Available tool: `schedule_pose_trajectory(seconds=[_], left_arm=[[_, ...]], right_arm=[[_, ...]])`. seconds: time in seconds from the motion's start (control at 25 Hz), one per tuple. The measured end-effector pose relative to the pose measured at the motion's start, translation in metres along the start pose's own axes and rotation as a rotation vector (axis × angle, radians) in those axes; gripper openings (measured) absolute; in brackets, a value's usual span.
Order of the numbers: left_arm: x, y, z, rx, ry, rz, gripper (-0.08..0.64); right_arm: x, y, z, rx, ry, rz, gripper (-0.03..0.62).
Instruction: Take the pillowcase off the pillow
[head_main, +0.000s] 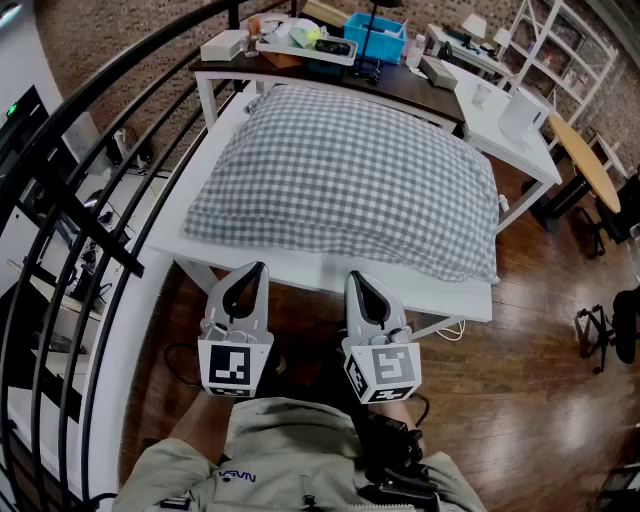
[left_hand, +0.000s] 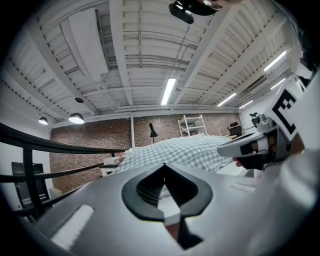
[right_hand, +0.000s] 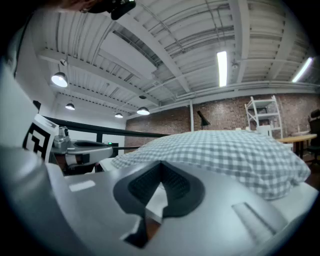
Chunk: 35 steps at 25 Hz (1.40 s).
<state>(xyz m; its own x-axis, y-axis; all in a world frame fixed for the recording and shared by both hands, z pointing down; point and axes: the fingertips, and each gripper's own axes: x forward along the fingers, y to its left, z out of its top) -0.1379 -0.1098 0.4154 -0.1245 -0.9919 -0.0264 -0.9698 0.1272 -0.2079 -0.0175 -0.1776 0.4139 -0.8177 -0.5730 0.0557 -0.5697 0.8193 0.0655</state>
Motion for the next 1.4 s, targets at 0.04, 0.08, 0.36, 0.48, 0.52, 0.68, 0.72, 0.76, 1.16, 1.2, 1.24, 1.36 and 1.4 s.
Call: schedule_pose_trajectory(seconds=[0.04, 0.08, 0.36, 0.48, 0.52, 0.68, 0.72, 0.76, 1.16, 1.2, 1.24, 1.36, 1.4], left_arm=[[-0.001, 0.012, -0.002, 0.002, 0.010, 0.012, 0.006], [-0.002, 0.024, -0.004, 0.003, 0.020, 0.025, 0.006], [0.001, 0.100, -0.026, -0.045, 0.078, 0.090, 0.036], [0.011, 0.131, -0.035, -0.090, 0.096, 0.098, 0.055], [0.015, 0.141, -0.038, -0.111, 0.103, 0.098, 0.062], [0.028, 0.174, -0.044, -0.156, 0.133, 0.097, 0.094], [0.030, 0.179, -0.044, -0.155, 0.137, 0.098, 0.097], [0.032, 0.183, -0.043, -0.151, 0.142, 0.099, 0.098], [0.048, 0.195, -0.054, -0.147, 0.190, 0.061, 0.109], [0.048, 0.193, -0.054, -0.150, 0.190, 0.054, 0.109], [0.048, 0.189, -0.053, -0.150, 0.190, 0.042, 0.109], [0.047, 0.170, -0.051, -0.132, 0.202, -0.027, 0.109], [0.046, 0.161, -0.052, -0.122, 0.214, -0.060, 0.109]], right_arm=[[0.006, 0.008, 0.003, -0.008, -0.003, 0.011, 0.003], [0.013, 0.016, 0.006, -0.017, -0.006, 0.023, 0.003], [0.086, 0.078, 0.025, -0.104, 0.001, 0.126, 0.059], [0.126, 0.106, 0.026, -0.154, 0.046, 0.177, 0.092], [0.139, 0.114, 0.024, -0.179, 0.070, 0.189, 0.108], [0.187, 0.139, 0.010, -0.333, 0.202, 0.198, 0.201], [0.199, 0.143, 0.003, -0.384, 0.239, 0.190, 0.209], [0.209, 0.145, -0.006, -0.439, 0.280, 0.177, 0.209], [0.214, 0.128, -0.024, -0.472, 0.342, 0.119, 0.015], [0.204, 0.127, -0.017, -0.447, 0.326, 0.135, 0.014], [0.192, 0.125, -0.013, -0.424, 0.313, 0.151, 0.012], [0.152, 0.115, -0.011, -0.338, 0.285, 0.189, 0.012], [0.139, 0.110, -0.012, -0.305, 0.275, 0.193, 0.011]])
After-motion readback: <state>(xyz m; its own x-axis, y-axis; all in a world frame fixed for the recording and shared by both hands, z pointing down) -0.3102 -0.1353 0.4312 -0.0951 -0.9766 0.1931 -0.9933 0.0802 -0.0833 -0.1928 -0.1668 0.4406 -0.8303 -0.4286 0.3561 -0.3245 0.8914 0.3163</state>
